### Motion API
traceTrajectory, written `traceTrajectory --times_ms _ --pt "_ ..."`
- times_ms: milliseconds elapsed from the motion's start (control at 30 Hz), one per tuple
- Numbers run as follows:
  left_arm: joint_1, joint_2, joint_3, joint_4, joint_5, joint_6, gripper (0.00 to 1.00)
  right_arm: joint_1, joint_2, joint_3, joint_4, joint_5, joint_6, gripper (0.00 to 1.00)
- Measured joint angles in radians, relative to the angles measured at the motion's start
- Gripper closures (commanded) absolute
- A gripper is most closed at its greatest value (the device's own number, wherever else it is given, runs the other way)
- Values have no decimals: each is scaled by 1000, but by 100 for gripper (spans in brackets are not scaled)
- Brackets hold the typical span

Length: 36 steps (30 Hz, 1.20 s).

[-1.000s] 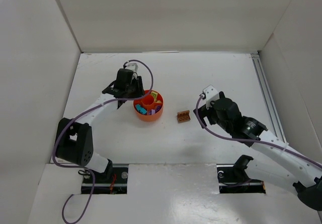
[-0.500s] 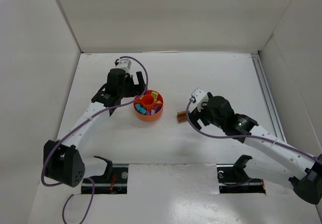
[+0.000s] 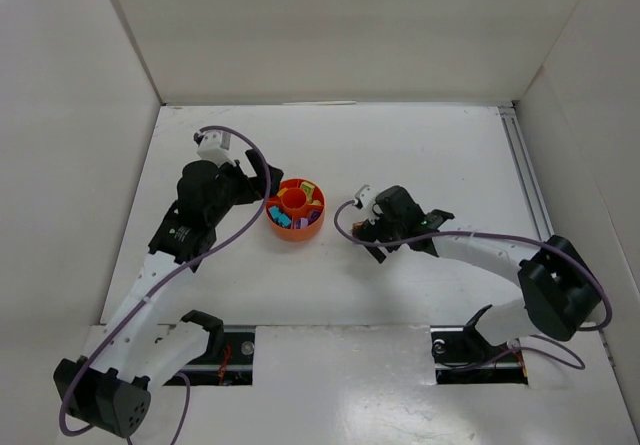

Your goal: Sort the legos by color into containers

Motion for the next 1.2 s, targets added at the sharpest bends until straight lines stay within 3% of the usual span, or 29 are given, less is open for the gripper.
traceTrajectory --times_ms 167,300,433,700,1200 --pt "0 8 -35 -5 11 -21 0 -11 51 3 25 -11 158 8" --pt "0 14 -35 -5 19 -27 0 -11 50 3 70 23 255 19" --pt "0 15 -36 -4 26 -28 0 -11 62 3 93 58 303 19" --pt "0 15 -36 -4 32 -28 0 -11 205 44 136 8 304 15" --pt "0 15 -39 4 33 -28 0 53 204 26 222 -244 238 15"
